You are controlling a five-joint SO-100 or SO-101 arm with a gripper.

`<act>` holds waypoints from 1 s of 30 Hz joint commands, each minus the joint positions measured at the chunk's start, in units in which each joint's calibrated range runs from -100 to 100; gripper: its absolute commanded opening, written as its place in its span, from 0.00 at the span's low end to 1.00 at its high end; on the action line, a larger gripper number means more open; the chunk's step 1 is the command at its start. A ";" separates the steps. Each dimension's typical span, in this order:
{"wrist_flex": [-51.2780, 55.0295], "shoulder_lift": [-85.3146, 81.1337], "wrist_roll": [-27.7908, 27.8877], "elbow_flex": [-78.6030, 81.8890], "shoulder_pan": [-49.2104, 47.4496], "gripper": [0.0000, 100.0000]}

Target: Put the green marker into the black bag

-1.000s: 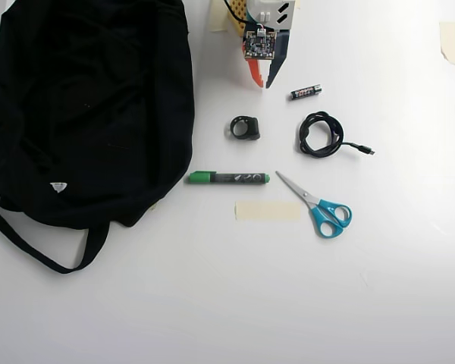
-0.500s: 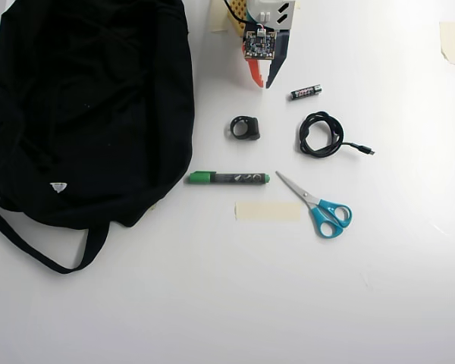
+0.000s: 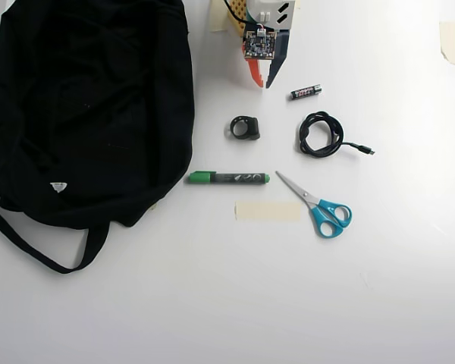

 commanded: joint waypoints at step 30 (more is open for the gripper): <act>-16.97 1.58 -0.38 -7.84 -1.02 0.03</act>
